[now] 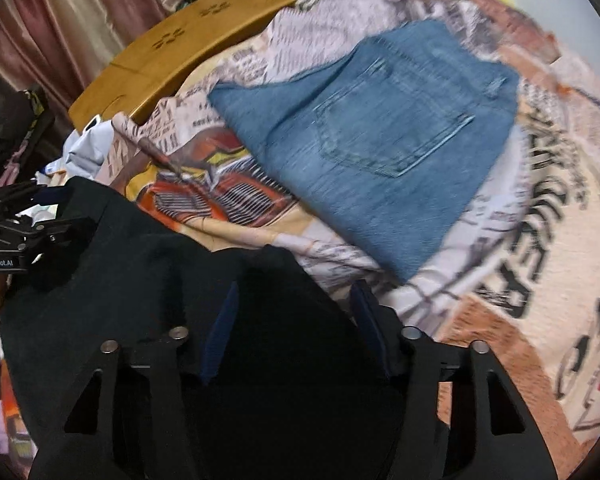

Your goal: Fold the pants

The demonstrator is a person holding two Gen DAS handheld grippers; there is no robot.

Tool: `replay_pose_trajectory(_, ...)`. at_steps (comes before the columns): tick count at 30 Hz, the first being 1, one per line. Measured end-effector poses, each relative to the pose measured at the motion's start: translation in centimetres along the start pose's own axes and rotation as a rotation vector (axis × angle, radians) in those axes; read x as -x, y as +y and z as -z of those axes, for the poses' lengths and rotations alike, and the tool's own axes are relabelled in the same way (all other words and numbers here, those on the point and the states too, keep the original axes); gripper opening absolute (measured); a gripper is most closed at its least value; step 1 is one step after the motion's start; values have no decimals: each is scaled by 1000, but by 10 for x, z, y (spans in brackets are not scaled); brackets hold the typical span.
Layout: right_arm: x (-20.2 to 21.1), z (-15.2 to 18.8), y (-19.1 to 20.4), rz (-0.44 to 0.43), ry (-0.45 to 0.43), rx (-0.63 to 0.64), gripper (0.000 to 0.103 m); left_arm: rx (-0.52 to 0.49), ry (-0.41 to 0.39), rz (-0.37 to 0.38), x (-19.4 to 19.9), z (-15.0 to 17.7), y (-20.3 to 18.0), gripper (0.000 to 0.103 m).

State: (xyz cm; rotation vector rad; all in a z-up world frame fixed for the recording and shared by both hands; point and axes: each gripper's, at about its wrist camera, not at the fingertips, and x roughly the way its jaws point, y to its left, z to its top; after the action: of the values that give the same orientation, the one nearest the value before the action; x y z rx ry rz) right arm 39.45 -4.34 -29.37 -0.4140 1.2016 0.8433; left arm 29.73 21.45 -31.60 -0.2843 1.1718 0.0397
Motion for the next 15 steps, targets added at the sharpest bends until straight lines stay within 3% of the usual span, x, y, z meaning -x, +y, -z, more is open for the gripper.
replay_pose_trajectory(5, -6, 0, 6, -11, 12, 19, 20, -12, -21, -14, 5, 4, -2, 64)
replay_pose_trajectory(8, -1, 2, 8, 8, -7, 33, 12, -20, -29, -36, 7, 6, -6, 59)
replay_pose_trajectory(12, 9, 5, 15, 49, -64, 60, 7, -47, -53, -90, 14, 8, -15, 36)
replay_pose_trajectory(15, 19, 6, 19, 75, -117, 69, 4, -44, -65, -105, 18, 9, -18, 30)
